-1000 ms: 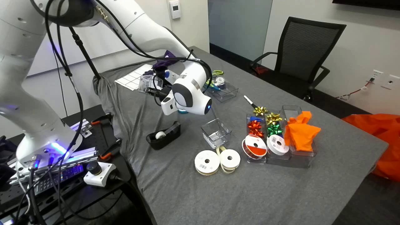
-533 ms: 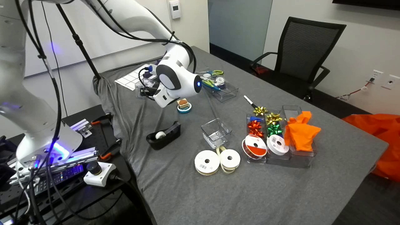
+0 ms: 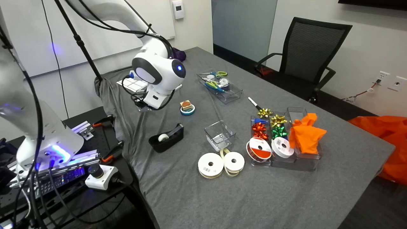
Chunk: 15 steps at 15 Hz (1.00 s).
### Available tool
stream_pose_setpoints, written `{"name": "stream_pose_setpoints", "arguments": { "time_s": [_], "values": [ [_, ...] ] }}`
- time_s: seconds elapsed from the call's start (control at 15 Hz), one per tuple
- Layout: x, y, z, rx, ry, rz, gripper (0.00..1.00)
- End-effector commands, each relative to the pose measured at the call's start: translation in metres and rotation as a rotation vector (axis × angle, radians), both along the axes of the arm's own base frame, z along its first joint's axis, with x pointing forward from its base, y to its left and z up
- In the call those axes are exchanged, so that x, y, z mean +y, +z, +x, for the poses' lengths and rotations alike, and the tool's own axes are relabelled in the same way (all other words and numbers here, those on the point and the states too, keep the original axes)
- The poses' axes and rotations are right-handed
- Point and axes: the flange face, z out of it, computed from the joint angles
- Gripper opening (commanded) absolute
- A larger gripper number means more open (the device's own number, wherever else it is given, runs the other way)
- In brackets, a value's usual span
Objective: Pick up the square clear container and pour out its contents onto the table
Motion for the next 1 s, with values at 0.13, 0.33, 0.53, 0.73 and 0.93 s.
{"name": "stream_pose_setpoints", "arguments": {
  "time_s": [0.13,0.33,0.53,0.73,0.93],
  "values": [
    [0.005,0.034,-0.029,-0.256,0.064,-0.051,0.01],
    [0.011,0.044,-0.034,-0.308,0.054,-0.064,0.01],
    [0.025,0.058,-0.028,-0.349,-0.019,-0.044,0.01],
    [0.029,0.056,-0.018,-0.325,-0.015,-0.025,0.05],
    [0.034,0.058,-0.017,-0.332,-0.014,-0.02,0.05]
  ]
}}
